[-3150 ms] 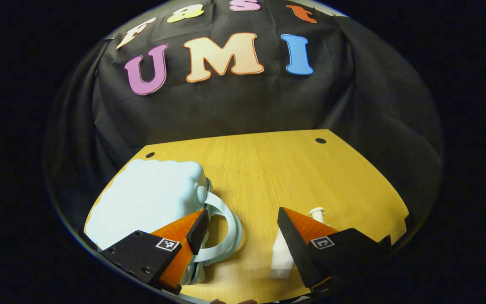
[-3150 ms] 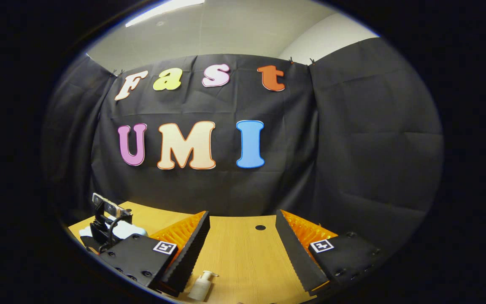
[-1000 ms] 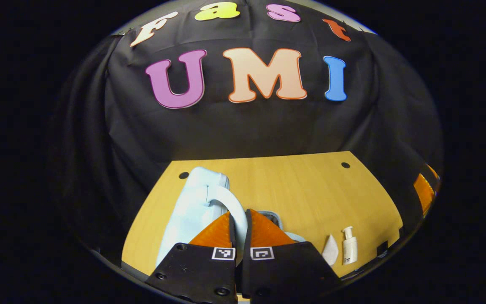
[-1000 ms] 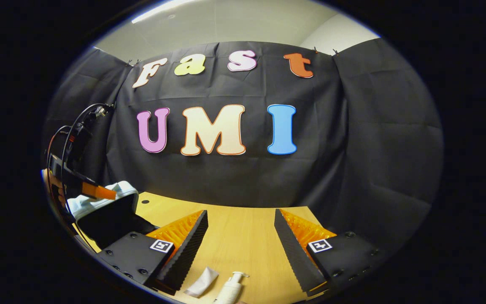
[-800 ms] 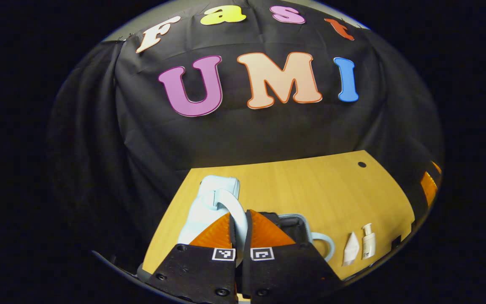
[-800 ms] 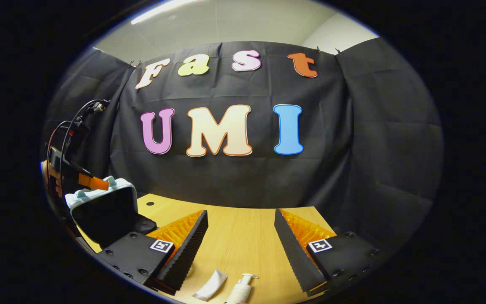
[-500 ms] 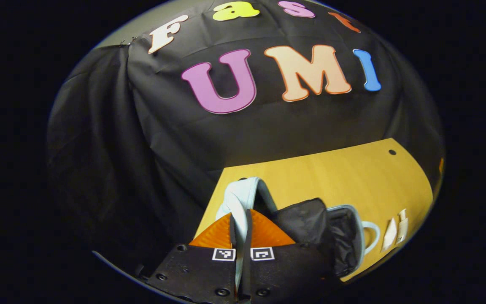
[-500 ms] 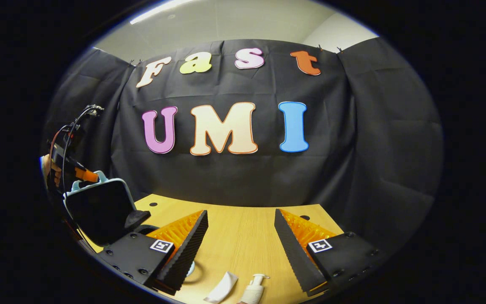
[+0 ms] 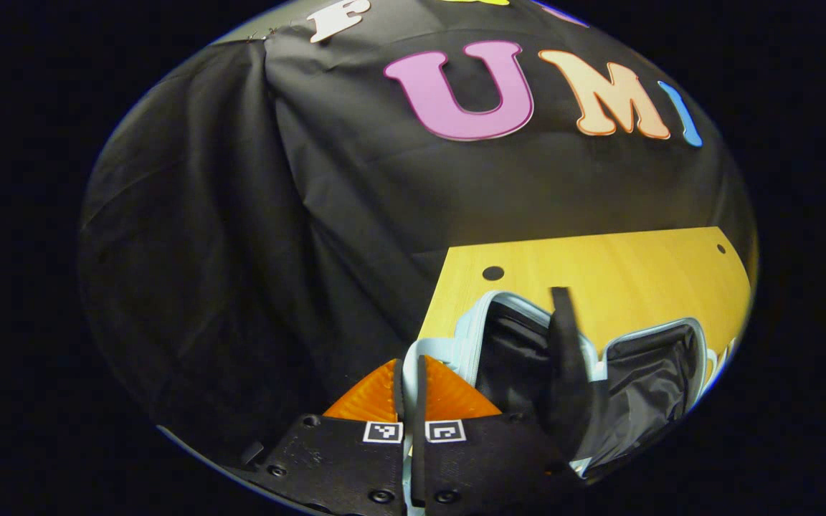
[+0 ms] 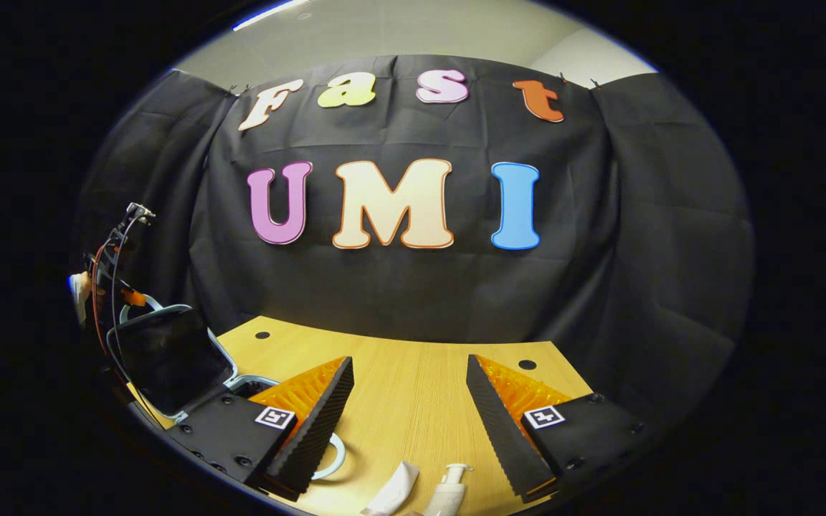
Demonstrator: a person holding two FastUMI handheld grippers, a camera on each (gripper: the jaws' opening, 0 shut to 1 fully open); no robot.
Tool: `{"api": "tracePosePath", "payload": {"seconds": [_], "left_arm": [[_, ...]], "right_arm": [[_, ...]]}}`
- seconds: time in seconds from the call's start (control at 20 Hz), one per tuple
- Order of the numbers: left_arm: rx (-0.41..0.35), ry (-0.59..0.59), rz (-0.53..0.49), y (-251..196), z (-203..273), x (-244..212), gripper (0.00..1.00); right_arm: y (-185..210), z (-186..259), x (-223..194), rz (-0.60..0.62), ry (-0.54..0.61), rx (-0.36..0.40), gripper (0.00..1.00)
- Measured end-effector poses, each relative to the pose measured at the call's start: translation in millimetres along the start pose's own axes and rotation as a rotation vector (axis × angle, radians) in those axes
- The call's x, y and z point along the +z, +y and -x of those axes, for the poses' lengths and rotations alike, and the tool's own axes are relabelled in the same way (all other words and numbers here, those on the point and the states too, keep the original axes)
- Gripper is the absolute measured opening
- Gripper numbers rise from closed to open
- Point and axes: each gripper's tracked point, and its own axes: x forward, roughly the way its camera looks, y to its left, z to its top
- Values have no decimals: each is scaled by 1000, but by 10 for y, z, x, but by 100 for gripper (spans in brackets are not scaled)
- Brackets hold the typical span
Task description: First open the suitcase, pack the skin care products into it, and then close the suitcase.
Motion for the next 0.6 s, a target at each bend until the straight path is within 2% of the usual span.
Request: {"api": "tracePosePath", "payload": {"seconds": [0.3, 0.6], "left_arm": [[-6, 127, 82, 143, -655, -659, 0], [-11, 255, 140, 104, -1010, -1348, 0]], "right_arm": [[78, -2, -191, 27, 68, -20, 100], [125, -22, -243, 55, 110, -39, 100]]}}
